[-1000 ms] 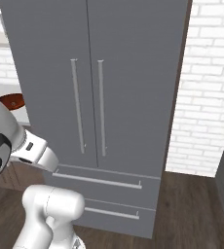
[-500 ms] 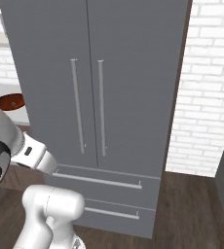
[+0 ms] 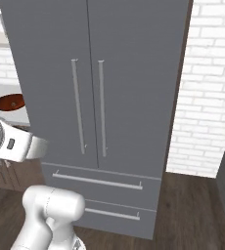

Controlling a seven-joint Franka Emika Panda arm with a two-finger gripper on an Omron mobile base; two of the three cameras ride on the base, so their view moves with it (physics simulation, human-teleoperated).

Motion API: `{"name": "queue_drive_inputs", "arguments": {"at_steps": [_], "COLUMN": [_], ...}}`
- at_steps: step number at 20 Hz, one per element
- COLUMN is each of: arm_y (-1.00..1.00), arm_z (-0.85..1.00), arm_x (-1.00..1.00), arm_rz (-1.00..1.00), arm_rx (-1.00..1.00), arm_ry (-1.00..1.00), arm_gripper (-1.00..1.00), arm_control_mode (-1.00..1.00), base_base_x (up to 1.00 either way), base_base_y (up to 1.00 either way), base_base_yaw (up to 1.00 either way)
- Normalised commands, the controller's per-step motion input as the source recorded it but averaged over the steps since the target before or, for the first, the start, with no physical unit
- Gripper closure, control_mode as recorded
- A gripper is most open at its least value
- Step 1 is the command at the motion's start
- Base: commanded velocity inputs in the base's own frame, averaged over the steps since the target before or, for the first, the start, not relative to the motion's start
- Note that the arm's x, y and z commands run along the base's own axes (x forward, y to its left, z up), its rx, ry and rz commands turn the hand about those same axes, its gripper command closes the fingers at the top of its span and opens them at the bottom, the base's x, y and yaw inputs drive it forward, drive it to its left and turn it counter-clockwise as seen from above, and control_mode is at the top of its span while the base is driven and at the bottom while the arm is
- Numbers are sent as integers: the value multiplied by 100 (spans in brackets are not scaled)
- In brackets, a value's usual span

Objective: Grab a lemon wedge from the fridge and one ice cube from the ice bowl, and put them in the glass of lemonade.

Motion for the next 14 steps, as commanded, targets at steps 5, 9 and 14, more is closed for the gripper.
{"name": "queue_drive_inputs", "arguments": {"at_steps": [5, 9, 14], "arm_y": [0, -9, -44], "arm_z": [83, -24, -39], "arm_x": [31, 96, 100], "arm_rz": [0, 0, 0], "arm_rx": [-35, -23, -9], "arm_ry": [-3, 25, 24], "arm_gripper": [-100, -100, -100], "arm_control_mode": [-100, -100, -100], "base_base_x": [0, 0, 0], "base_base_y": [0, 0, 0], "base_base_yaw": [0, 0, 0]}}
